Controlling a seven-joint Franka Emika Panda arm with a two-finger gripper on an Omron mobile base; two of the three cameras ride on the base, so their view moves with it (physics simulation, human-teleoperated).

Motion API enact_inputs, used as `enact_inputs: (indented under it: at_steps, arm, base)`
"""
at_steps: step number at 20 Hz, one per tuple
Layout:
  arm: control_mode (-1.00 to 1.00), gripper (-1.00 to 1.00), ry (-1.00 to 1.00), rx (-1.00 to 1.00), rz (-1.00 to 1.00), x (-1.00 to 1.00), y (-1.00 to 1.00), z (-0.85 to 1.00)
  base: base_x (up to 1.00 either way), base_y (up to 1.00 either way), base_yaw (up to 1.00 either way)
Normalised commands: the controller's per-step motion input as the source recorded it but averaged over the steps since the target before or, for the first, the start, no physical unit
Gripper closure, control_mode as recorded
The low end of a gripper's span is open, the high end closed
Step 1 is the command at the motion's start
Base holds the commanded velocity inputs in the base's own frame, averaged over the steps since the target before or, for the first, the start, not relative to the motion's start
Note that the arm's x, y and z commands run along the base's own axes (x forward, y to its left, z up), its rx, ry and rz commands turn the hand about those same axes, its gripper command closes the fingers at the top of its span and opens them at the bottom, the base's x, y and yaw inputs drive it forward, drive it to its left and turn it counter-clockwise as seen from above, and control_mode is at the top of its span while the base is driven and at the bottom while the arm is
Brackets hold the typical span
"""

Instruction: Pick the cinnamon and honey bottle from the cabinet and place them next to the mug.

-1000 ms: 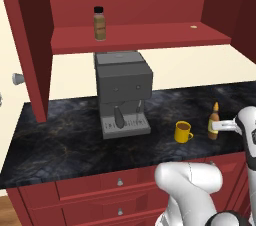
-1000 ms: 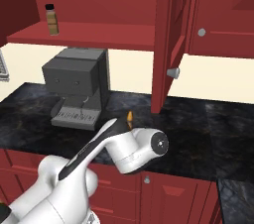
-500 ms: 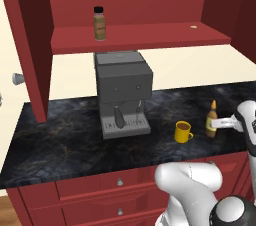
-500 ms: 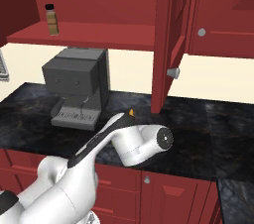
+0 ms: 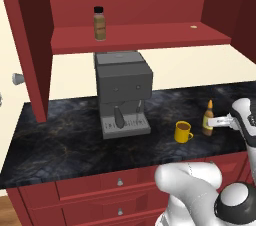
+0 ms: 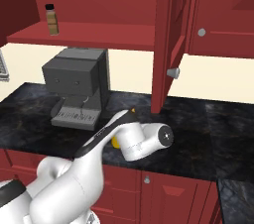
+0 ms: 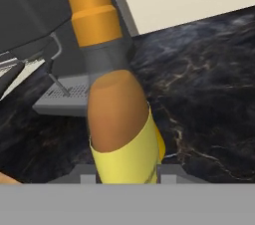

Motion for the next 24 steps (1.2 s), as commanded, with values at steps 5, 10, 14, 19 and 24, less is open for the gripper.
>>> enact_inputs:
  at_steps: [5, 10, 14, 19, 24]
  arm:
    - [-1.00, 1.00, -0.02, 0.00, 0.00, 0.22, 0.00, -0.19]
    - [-1.00, 1.00, -0.01, 0.00, 0.00, 0.17, 0.00, -0.25]
    - [-1.00, 1.00, 0.00, 0.00, 0.00, 0.01, 0.00, -0.30]
    - [-1.00, 1.00, 0.00, 0.00, 0.00, 0.00, 0.00, -0.14]
    - [-1.00, 1.00, -0.04, 0.00, 0.00, 0.00, 0.00, -0.02]
  base:
    - [0.00, 0.00, 0.00]
    - [0.00, 0.00, 0.00]
    - [0.00, 0.00, 0.00]
    - [0.00, 0.00, 0.00]
    - [0.00, 0.00, 0.00]
